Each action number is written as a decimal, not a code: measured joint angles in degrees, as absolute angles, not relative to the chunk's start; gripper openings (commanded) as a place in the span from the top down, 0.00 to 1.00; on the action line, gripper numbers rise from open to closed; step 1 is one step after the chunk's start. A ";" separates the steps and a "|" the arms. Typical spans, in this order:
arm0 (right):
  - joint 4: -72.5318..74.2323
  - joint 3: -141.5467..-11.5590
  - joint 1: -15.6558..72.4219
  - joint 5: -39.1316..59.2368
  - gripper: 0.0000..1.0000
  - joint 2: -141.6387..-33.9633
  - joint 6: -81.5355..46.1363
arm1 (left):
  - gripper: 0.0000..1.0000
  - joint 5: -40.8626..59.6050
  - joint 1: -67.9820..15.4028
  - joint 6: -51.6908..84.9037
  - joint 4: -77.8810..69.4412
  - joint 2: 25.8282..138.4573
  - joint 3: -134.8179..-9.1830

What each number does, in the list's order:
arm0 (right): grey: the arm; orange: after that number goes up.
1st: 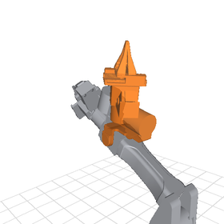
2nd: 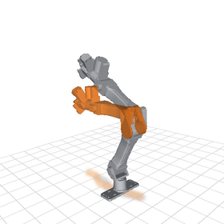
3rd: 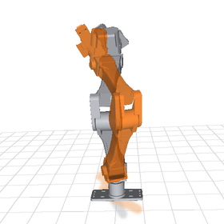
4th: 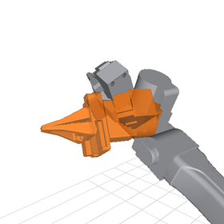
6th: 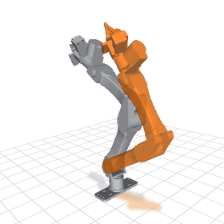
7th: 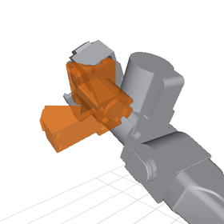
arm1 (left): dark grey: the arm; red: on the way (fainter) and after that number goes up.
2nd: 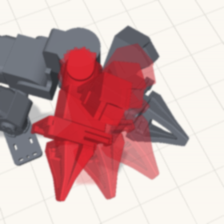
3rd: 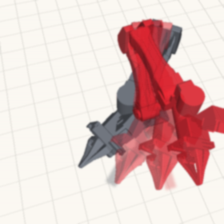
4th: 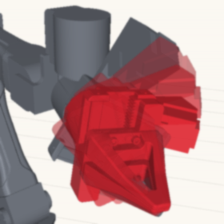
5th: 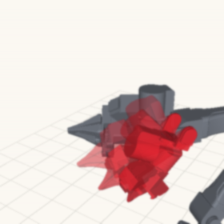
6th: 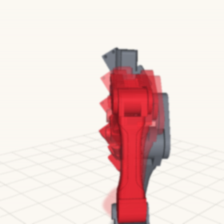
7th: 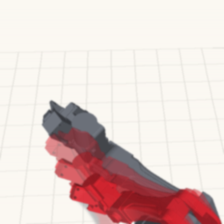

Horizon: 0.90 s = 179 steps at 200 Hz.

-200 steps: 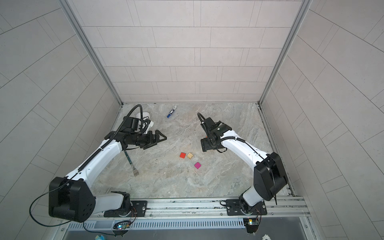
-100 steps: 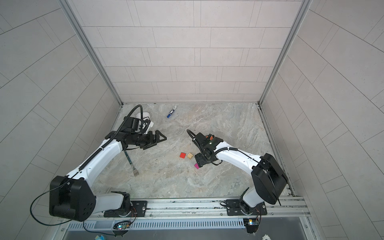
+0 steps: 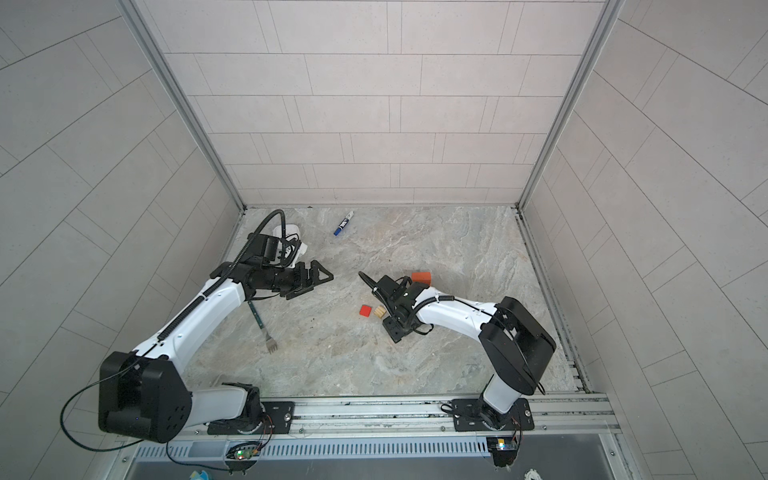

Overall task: Build the wood block tower
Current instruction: 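Move the right gripper over the magenta cube nearer the robot, then close the right gripper on the magenta cube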

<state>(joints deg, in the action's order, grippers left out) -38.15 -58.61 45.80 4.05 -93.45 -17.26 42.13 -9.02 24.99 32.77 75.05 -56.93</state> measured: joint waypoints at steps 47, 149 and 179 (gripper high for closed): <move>-37.30 -59.35 45.80 6.26 0.47 -95.07 -15.57 | 0.01 42.13 -8.99 24.99 32.77 75.11 -56.93; -36.12 -59.57 45.80 7.11 0.56 -98.32 -15.00 | 0.01 42.15 -8.99 24.99 32.77 75.11 -56.93; -36.10 -60.07 45.80 7.14 0.58 -98.72 -15.00 | 0.01 42.15 -8.99 24.99 32.77 75.11 -56.95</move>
<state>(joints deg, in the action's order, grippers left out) -36.10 -60.07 45.80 7.14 -98.72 -15.00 42.15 -8.99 24.99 32.77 75.11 -56.95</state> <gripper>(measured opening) 0.431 0.987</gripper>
